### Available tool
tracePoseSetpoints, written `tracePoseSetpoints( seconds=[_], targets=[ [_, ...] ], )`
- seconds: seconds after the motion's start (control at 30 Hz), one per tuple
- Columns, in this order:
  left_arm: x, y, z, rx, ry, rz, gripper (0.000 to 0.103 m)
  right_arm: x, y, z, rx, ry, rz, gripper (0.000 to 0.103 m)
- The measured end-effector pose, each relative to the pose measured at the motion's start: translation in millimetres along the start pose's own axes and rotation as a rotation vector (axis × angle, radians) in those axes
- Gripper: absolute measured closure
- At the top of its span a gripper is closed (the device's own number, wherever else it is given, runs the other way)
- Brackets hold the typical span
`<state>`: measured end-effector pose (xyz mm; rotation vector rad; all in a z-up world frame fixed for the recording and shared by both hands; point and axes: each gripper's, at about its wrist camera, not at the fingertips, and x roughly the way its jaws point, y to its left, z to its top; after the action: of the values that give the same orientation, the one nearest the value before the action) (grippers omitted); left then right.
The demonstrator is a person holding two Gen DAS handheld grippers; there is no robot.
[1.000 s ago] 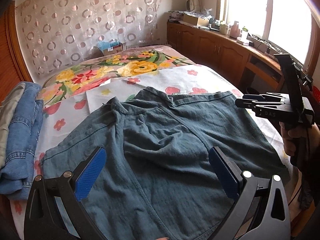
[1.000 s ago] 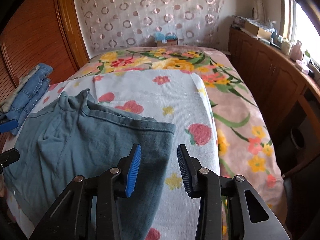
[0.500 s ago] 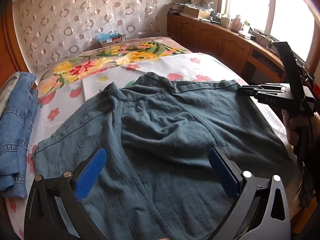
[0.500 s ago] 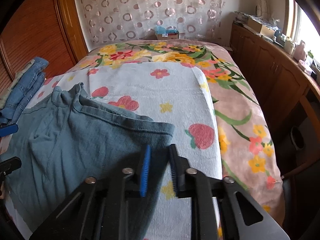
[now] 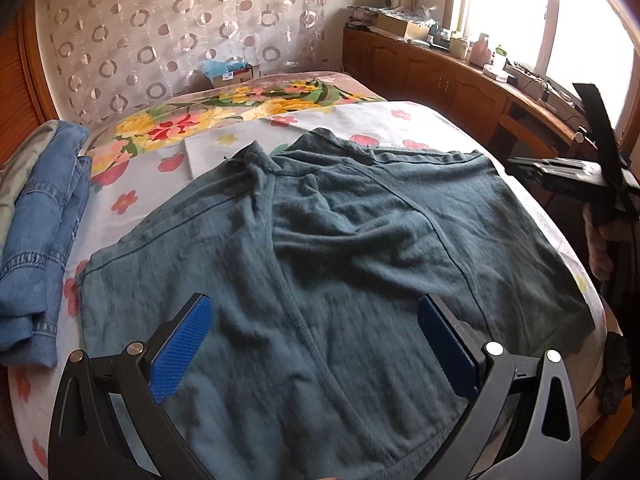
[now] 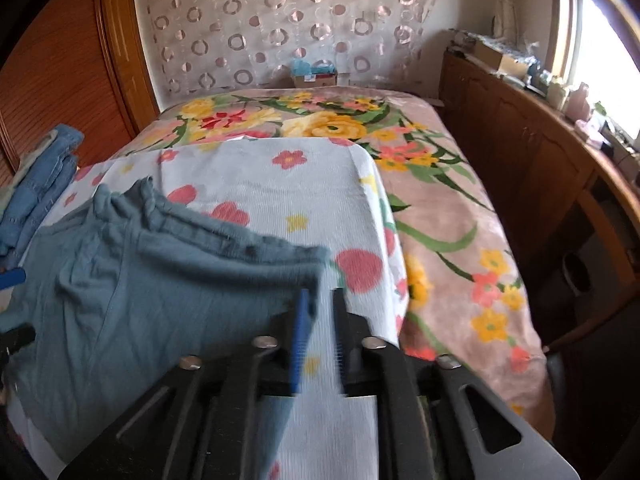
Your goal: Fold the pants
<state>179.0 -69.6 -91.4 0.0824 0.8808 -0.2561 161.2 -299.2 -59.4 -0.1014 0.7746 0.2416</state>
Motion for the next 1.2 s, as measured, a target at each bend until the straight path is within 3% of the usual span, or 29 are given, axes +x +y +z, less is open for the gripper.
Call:
tracePoseSetpoints(
  seconds=[0.37,0.6,0.7,0.9,1.2],
  targets=[
    [-32,17,-35,-0.041,-0.04,0.019,0.001,-80,10,-92,0.026,0.022,0.053,0.075],
    [-45,38,-62,-0.095,-0.053,0.047,0.001,-93,14,-106,0.037,0.039,0.072,0.075],
    [-51,48,-72,-0.115,-0.063,0.06,0.001,-96,13,-109,0.013,0.031,0.049,0.097],
    [-63,69,-93,-0.177,-0.073,0.099,0.005,-109,17,-113,0.014,0.001,0.032,0.097],
    [-75,87,-125,-0.223,-0.065,0.139,0.017,-122,44,-104,0.009,-0.101,0.039,0.083]
  ],
)
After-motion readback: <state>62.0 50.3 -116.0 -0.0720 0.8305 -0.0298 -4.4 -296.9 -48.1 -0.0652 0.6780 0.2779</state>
